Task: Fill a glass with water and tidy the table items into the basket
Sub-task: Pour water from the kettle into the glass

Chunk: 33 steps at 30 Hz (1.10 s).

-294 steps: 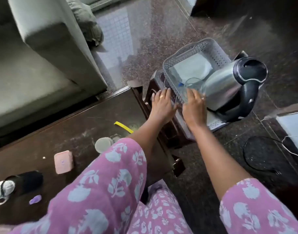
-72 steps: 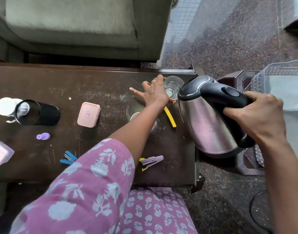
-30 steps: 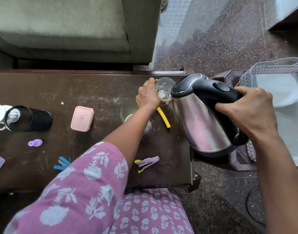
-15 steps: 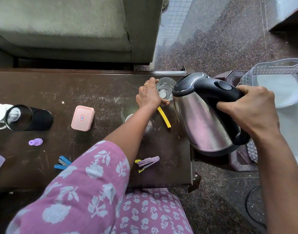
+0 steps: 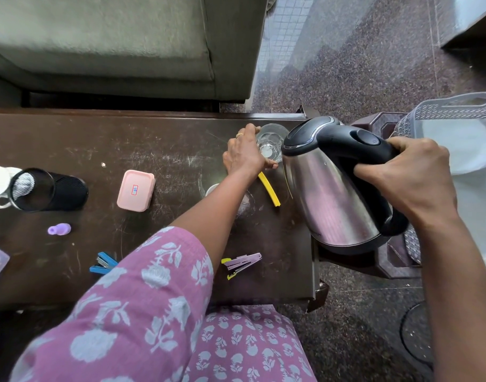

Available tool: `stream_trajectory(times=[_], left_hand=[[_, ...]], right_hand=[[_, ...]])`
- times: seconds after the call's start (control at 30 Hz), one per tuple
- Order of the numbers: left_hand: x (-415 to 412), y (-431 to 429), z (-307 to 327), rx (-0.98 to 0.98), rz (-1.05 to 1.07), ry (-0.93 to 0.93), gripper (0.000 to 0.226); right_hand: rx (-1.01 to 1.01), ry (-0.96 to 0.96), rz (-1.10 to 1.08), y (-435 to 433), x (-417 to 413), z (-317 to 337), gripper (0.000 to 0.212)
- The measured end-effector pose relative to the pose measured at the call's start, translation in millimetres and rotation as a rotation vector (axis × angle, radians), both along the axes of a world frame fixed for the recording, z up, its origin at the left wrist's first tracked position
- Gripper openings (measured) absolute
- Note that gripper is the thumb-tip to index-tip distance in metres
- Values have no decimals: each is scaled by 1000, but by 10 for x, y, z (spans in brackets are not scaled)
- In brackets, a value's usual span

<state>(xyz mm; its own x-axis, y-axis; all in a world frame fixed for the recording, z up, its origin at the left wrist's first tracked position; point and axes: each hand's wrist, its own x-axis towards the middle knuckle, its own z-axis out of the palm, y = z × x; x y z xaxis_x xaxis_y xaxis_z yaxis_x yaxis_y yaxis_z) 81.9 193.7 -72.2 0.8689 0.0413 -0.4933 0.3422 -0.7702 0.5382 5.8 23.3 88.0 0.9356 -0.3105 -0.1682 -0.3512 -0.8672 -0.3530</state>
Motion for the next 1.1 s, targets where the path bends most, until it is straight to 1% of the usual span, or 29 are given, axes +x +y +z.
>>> stream_trajectory(times=[0.3,0.7,0.87,1.1], left_hand=[[3,3,1,7,-2,-1,87],[8,-45,44,48,22,14,83],[10,-70,48,53,45,23,82],[0,-78,41,57,41,19,83]], right_hand=[[-10,-8,11,-13,-11,-44,38],[-40,-15,27,-10,-10,-53,40],[-17,-4,15,-13,-16,-51,35],[-25,-23,7,-27,-27,-58,38]])
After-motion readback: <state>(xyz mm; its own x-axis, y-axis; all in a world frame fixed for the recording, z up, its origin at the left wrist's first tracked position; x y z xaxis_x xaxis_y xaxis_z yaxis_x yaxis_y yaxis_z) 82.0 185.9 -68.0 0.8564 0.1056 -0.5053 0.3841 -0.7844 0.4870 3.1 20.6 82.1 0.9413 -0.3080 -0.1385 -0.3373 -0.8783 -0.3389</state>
